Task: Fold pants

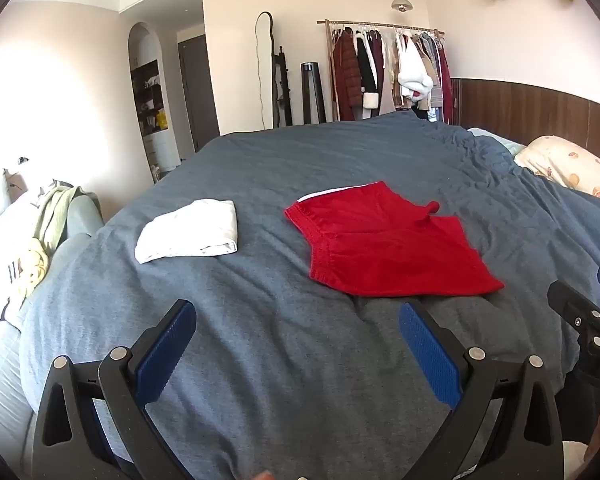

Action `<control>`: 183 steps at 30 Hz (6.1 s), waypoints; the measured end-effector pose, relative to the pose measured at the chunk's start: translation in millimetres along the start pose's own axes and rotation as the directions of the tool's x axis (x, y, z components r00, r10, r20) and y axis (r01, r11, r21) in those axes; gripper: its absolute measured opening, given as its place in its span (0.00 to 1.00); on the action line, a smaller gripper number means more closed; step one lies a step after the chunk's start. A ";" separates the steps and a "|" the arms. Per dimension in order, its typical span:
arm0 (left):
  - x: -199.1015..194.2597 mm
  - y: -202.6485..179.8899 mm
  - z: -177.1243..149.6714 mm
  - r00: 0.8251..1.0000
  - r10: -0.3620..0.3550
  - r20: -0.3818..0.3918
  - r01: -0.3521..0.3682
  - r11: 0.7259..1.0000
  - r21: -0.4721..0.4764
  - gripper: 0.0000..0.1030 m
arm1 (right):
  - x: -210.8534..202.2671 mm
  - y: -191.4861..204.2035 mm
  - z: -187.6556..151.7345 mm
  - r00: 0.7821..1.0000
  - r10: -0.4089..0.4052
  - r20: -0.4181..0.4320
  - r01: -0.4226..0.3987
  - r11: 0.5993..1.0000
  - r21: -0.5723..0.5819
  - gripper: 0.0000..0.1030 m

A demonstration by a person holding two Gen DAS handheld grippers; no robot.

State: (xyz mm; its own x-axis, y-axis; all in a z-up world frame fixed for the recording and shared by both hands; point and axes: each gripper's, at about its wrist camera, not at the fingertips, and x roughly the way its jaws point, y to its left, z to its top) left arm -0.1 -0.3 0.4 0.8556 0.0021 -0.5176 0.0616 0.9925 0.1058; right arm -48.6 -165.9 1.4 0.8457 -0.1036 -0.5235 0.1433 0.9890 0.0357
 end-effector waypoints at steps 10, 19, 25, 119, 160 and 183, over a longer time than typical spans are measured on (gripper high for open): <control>-2.7 1.6 -0.2 1.000 -0.006 0.024 0.007 1.000 -0.009 1.00 | 0.5 1.5 -0.6 1.000 -0.003 0.000 0.003 1.000 -0.004 0.99; -3.7 0.9 0.9 1.000 -0.009 0.029 0.009 1.000 -0.010 1.00 | -0.3 -0.9 -0.5 1.000 -0.002 0.003 0.002 1.000 -0.003 0.99; -4.3 1.0 1.8 1.000 -0.009 0.030 0.009 1.000 -0.010 1.00 | -0.3 -1.2 -0.6 1.000 -0.001 0.002 0.001 1.000 -0.001 0.99; 64.4 5.5 87.8 1.000 -0.023 0.006 0.023 1.000 0.021 1.00 | 88.6 18.8 98.5 0.989 0.132 -0.060 -0.139 0.982 -0.130 0.99; 255.7 15.2 265.9 0.943 -0.144 -0.299 0.239 0.921 0.308 0.99 | 314.7 118.2 303.6 0.860 -0.013 -0.510 -0.419 0.553 -0.720 0.99; 376.4 -1.2 236.0 0.833 -0.232 -0.502 0.430 0.842 0.325 0.83 | 458.6 143.5 260.6 0.677 -0.185 -0.712 -0.642 0.324 -0.695 0.85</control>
State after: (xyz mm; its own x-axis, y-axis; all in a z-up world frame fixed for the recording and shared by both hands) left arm 443.2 -29.6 5.8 0.4407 -0.1670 -0.8820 0.5873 0.7967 0.1426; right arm 493.8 -98.9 -11.6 0.1804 -0.1782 -0.9673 -0.8537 0.4601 -0.2440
